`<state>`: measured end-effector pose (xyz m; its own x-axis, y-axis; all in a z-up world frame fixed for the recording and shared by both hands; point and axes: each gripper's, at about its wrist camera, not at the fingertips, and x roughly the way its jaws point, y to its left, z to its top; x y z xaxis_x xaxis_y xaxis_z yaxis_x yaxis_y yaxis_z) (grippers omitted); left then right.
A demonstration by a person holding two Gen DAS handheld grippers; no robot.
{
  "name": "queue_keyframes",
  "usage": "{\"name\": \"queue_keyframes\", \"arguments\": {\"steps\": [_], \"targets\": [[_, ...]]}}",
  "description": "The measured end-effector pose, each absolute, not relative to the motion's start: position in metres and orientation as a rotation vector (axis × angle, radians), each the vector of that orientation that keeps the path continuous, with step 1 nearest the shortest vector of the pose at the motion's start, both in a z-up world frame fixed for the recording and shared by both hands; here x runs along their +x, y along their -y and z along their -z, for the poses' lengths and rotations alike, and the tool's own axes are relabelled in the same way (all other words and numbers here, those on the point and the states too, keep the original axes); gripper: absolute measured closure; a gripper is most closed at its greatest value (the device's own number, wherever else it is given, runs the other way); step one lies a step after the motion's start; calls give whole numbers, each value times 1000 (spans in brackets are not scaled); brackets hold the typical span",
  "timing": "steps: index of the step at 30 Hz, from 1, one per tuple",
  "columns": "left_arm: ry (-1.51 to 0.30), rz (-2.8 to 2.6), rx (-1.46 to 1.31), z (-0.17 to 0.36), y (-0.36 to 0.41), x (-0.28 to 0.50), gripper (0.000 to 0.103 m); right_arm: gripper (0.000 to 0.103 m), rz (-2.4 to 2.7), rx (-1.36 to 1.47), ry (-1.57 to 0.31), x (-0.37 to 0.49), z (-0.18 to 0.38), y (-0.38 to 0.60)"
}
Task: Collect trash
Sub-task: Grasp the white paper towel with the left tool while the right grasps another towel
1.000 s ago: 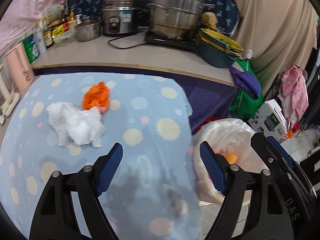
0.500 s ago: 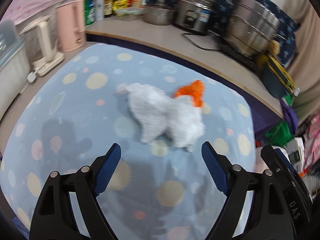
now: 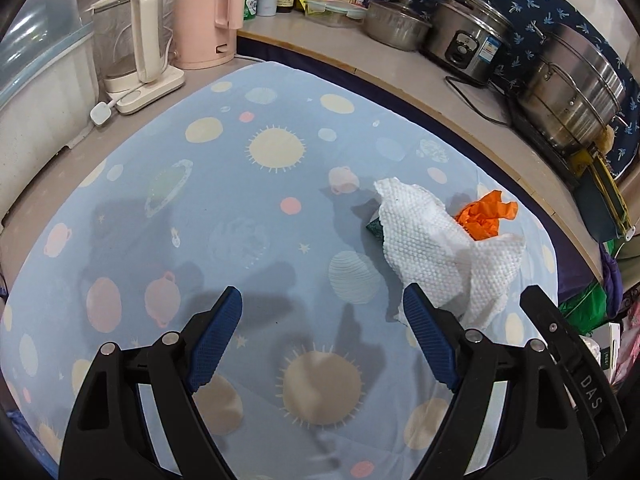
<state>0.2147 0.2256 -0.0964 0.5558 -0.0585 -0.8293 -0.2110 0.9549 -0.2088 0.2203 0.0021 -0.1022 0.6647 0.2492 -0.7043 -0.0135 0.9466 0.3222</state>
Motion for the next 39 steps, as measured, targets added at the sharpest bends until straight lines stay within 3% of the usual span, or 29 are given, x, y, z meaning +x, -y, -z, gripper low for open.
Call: {"name": "queue_keyframes", "arguments": {"steps": [8, 10, 12, 15, 32, 35, 38, 39], "targets": [[-1003, -69, -311, 107, -221, 226, 24, 41, -148, 303, -859, 239, 119, -9], [-1009, -63, -313, 109, -219, 229, 22, 47, -148, 306, -870, 242, 124, -7], [-1008, -53, -319, 110, -217, 231, 17, 71, -146, 295, -883, 243, 129, -4], [-1010, -35, -317, 112, -210, 236, 16, 94, -148, 292, -898, 242, 132, 1], [-1064, 87, -322, 138, -150, 265, 15, 97, -50, 298, -822, 172, 102, 60], [-1063, 110, -305, 139, -140, 265, 27, 97, -36, 307, -824, 166, 102, 68], [-1070, 160, -313, 137, -134, 261, 52, 97, -28, 314, -822, 162, 100, 72], [-1066, 175, -312, 135, -132, 259, 65, 97, -27, 315, -820, 161, 99, 73]]}}
